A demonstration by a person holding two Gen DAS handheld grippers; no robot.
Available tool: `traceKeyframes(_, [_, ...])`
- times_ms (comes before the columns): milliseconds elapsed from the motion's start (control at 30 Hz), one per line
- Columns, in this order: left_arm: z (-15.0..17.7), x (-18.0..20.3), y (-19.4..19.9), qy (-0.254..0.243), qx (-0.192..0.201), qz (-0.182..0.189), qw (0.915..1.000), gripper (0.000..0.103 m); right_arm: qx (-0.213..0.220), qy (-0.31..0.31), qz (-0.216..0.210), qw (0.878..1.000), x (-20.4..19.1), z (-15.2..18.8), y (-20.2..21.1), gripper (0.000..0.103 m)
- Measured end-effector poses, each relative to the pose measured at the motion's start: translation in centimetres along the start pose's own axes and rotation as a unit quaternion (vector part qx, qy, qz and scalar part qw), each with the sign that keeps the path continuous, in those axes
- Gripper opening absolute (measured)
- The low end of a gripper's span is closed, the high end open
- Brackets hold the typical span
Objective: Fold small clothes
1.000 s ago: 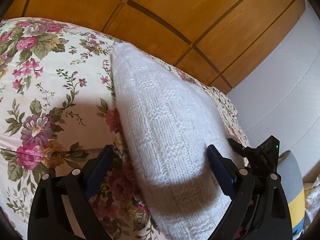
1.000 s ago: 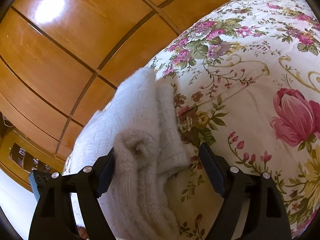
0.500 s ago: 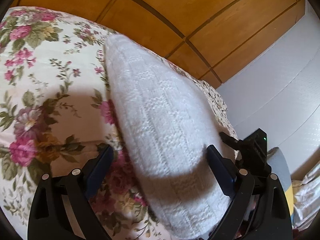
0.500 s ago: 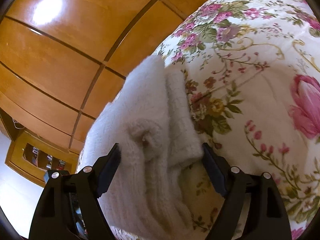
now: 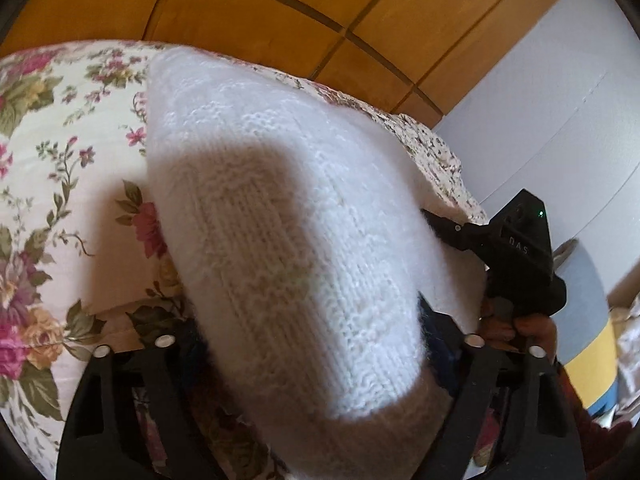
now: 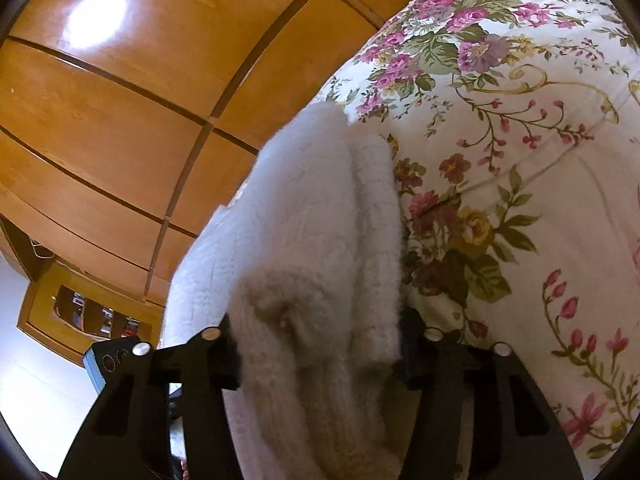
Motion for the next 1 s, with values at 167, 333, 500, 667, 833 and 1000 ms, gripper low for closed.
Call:
traceKeyframes(167, [-0.2, 0.4, 1.4, -0.031, 0.025, -0.017, 0.9991, 0.06, 0.021, 0.047, 0.009, 0.999, -1.7, 0.3, 0.7, 0.041])
traceKeyframes(333, [-0.7, 1.4, 3.0, -0.077, 0.052, -0.041, 0.9948, 0.053, 0.043, 0.107, 0.019, 0.993, -4.5, 0.9, 1.1, 0.038])
traceKeyframes(500, [-1.7, 2.0, 5.0, -0.126, 0.089, -0.062, 0.9861, 0.053, 0.056, 0.154, 0.021, 0.986, -7.1, 1.4, 0.6, 0.038])
traceKeyframes(667, [-3.0, 0.8, 6.7, -0.133, 0.12, -0.074, 0.9811, 0.053, 0.077, 0.168, -0.005, 0.983, -9.1, 0.9, 0.0, 0.038])
traceKeyframes(833, [-5.4, 0.1, 7.4, -0.148, 0.148, -0.099, 0.9727, 0.053, 0.084, 0.187, -0.024, 0.979, -11.2, -0.8, -1.9, 0.038])
traceKeyframes(1000, [-8.0, -1.6, 7.5, -0.148, 0.167, -0.116, 0.9679, 0.053, 0.084, 0.207, -0.035, 0.974, -12.4, -3.6, -4.5, 0.037])
Point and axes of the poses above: each gripper's, at about its wrist camera, not at the fingertips, and y roughly against the way its jaws point, x to its right, z to its underside, the point moved 8 cm from there along -y, roughly the way its jaws point, and after that the axes turned 6 degrees about -z, right-handed, at the moved point
